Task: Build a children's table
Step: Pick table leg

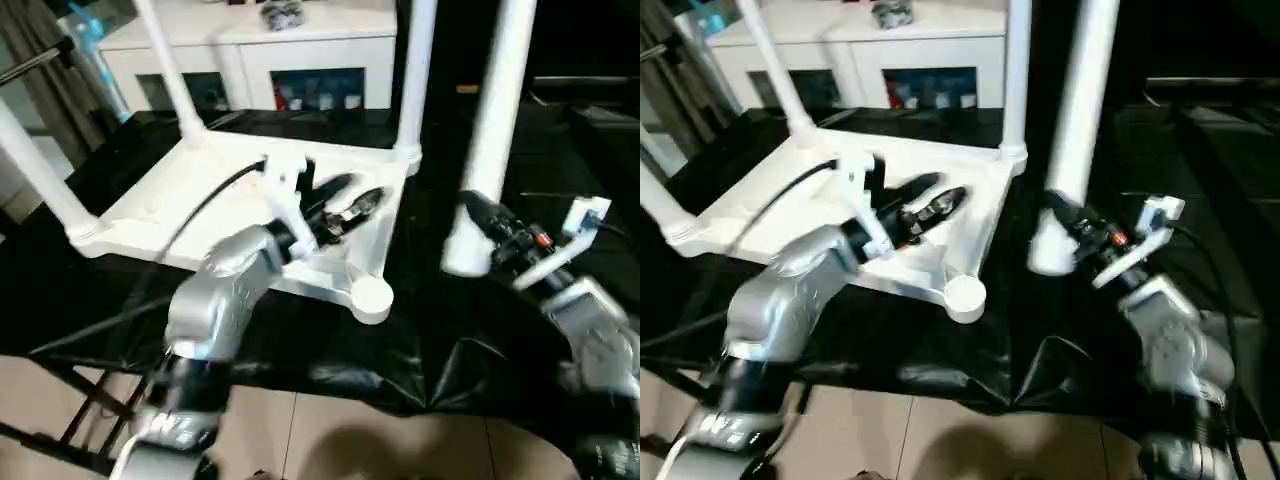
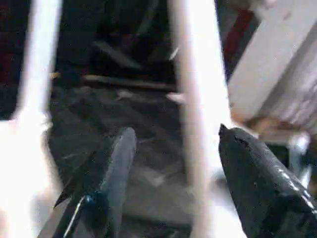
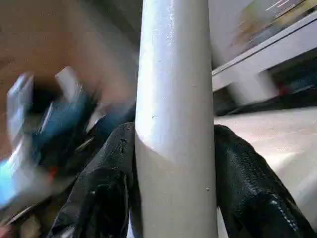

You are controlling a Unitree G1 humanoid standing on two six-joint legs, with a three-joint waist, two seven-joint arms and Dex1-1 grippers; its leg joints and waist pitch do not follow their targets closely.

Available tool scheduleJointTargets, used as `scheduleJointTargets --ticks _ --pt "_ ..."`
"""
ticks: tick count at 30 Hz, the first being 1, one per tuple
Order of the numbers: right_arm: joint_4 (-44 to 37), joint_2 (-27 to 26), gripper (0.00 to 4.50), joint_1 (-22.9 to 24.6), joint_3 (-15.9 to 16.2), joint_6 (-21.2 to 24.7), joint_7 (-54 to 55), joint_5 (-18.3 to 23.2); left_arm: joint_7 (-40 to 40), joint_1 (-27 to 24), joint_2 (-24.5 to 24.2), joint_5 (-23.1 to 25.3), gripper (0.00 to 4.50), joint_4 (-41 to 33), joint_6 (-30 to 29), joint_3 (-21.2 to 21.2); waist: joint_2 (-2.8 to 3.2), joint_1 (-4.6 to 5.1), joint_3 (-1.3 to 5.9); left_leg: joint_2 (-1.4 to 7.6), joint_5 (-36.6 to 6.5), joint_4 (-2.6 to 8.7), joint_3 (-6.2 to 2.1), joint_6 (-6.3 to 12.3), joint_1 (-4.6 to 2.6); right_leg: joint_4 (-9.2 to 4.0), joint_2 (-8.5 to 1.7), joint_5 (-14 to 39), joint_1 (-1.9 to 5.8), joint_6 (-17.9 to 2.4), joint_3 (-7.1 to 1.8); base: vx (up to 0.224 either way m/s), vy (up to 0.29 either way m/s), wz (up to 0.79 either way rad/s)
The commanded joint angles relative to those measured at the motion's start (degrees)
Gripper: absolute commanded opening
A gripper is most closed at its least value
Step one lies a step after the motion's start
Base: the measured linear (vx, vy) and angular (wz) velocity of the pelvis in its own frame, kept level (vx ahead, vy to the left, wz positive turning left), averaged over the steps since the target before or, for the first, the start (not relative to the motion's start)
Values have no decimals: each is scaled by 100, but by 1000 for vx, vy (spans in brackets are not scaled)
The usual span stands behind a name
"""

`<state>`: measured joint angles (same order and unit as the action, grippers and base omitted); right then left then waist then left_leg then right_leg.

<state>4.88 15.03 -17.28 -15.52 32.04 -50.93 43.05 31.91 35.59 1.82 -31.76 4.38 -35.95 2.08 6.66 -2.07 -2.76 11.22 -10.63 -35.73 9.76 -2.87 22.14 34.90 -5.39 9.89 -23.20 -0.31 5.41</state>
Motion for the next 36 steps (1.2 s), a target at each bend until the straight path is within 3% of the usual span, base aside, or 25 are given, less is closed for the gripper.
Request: scheduleJointTargets --ticks 1,2,3,4,6,9,10,11,15,18,22,23,25,28,31,33,35,36 --pt "-280 -32 187 50 118 169 -79 -13 -149 93 20 -250 306 156 -270 177 -181 -33 391 46 -1070 382 -18 501 -13 -574 -215 2230 305 -817 -157 0 0 0" --pt "-319 -47 187 40 192 229 -109 -46 -161 161 57 -262 306 241 -299 182 -250 -37 388 42 -1052 390 -21 472 -15 -604 -216 2400 302 -705 -159 0 0 0" --pt "-329 -68 187 15 255 249 -118 -87 -148 214 73 -242 306 299 -313 165 -258 -45 387 39 -1022 392 -22 471 -10 -602 -216 2439 302 -668 -161 0 0 0" --pt "-354 -79 187 2 330 291 -91 -94 -146 252 93 -180 306 329 -274 142 -217 -49 385 45 -998 401 -34 452 -5 -604 -218 2486 298 -605 -161 0 0 0" --pt "-371 -76 187 -13 505 262 -11 -163 -188 301 188 -402 306 295 -419 266 -217 -34 384 47 -1005 403 -36 418 -13 -616 -218 2496 296 -547 -156 0 0 0" --pt "-486 4 187 1 792 216 37 -268 -203 306 180 -590 306 169 -696 308 -217 -51 398 65 -905 412 -50 418 2 -582 -223 2235 310 -621 -165 0 0 0" --pt "-496 7 187 1 812 211 36 -280 -202 303 173 -586 306 162 -710 300 -340 -38 398 65 -864 408 -36 450 13 -592 -213 2186 313 -603 -172 0 0 0" --pt "-576 7 187 -51 917 250 19 -372 -368 291 155 -511 306 228 -737 268 -248 -71 404 74 -756 405 -44 474 7 -555 -235 2052 309 -658 -185 0 0 0" --pt "-566 41 187 -130 1120 128 32 -673 -682 295 202 -415 306 327 -741 340 -262 -76 415 92 -714 412 -49 454 -1 -523 -231 1703 325 -776 -187 0 0 0" --pt "-655 -60 187 -193 1402 -3 202 -880 -1037 285 297 -402 278 327 -724 539 -281 -88 405 91 -666 410 -36 464 2 -520 -242 1619 332 -842 -197 0 0 0" --pt "-664 -243 187 -317 1893 -375 930 -1704 -1709 338 480 -201 245 338 -504 727 -277 -88 400 90 -648 414 -35 406 1 -527 -237 1640 326 -794 -197 0 0 0" --pt "-627 -308 187 -362 1941 -426 1121 -1847 -1843 353 503 -139 236 345 -453 737 -234 -92 403 87 -665 412 -37 393 -3 -525 -242 1651 319 -789 -199 0 0 0" --pt "-450 -513 187 -483 2137 -776 1612 -2372 -2575 472 662 98 231 513 -145 926 -237 -75 398 93 -748 423 -46 331 -7 -533 -234 1694 316 -737 -194 0 0 0" --pt "-409 -710 187 -518 2339 -970 1796 -2619 -2794 536 746 61 196 573 -30 1053 -266 -68 393 79 -901 440 -45 278 -14 -544 -239 1813 312 -687 -197 0 0 0" --pt "-357 -989 187 -563 2554 -1160 2099 -2823 -2818 521 804 12 189 543 -84 1062 -242 -67 408 98 -749 438 -55 320 -8 -514 -238 1540 312 -743 -206 0 0 0" --pt "-302 -1098 187 -628 2635 -1266 2240 -2953 -2881 517 868 41 187 559 -79 1048 -193 -57 421 104 -641 432 -57 382 -11 -485 -233 1121 320 -888 -204 0 0 0" --pt "-207 -1168 187 -716 2684 -1380 2385 -3119 -3028 516 931 136 186 603 -11 1032 -196 -54 427 104 -653 431 -62 386 -9 -470 -236 1068 329 -920 -202 0 0 0" --pt "-165 -1208 187 -764 2689 -1437 2435 -3176 -3059 498 934 142 186 607 9 971 -145 -57 424 101 -664 432 -69 377 -8 -464 -243 1042 333 -939 -199 0 0 0"
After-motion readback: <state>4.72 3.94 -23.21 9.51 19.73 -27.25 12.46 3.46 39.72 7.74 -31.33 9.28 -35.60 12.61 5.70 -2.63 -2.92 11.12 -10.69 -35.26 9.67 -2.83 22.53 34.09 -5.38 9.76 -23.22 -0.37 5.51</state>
